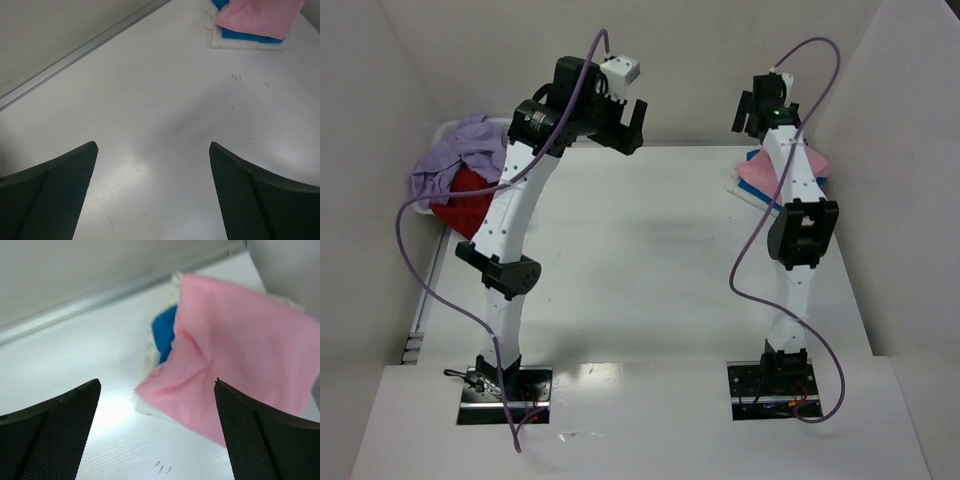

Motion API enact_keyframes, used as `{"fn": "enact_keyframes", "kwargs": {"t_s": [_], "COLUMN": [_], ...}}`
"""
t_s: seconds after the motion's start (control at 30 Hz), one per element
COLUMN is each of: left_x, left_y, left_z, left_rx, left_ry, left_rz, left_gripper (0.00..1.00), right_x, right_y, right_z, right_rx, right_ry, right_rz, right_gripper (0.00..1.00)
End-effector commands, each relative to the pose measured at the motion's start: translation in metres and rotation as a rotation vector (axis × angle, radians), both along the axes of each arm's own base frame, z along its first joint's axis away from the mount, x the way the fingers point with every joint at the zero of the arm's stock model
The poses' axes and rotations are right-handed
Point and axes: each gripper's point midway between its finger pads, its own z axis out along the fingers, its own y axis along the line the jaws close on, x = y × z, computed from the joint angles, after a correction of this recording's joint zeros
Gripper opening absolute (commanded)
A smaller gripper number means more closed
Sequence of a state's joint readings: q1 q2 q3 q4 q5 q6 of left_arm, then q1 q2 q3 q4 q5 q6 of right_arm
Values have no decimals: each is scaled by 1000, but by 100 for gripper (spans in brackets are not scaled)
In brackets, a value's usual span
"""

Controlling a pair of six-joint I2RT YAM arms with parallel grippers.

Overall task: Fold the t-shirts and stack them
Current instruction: Put the neatly folded tshirt into the corner of the board with the right arm

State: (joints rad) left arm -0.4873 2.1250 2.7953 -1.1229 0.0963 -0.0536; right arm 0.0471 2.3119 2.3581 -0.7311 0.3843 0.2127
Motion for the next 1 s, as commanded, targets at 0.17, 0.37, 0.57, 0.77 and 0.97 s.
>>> {"fn": "enact_keyframes", "kwargs": {"t_s": [0.17, 0.37, 0.57, 0.77, 0.97], "left_x": [-49, -95, -121, -127, -119], "left_y": [66, 95, 102, 93, 90], "left_z": [81, 30, -8, -14, -23], "left_rx": [-120, -248, -261, -299, -289], "left_ry": [-208, -191, -102, -85, -64], "left_rz": [193, 205, 215, 170, 172], "left_gripper": [100, 100, 100, 100, 100], "right_x": [-92, -166, -212, -178, -114], "right_y": [14, 10, -32, -40, -42], "right_z": [158, 138, 110, 85, 92], "right_rx": [140, 195, 207, 224, 288], "right_ry": [-355, -321, -340, -291, -368], "right_rz": [-1, 13, -76, -60, -48], "right_gripper": [100, 100, 100, 89, 3]}}
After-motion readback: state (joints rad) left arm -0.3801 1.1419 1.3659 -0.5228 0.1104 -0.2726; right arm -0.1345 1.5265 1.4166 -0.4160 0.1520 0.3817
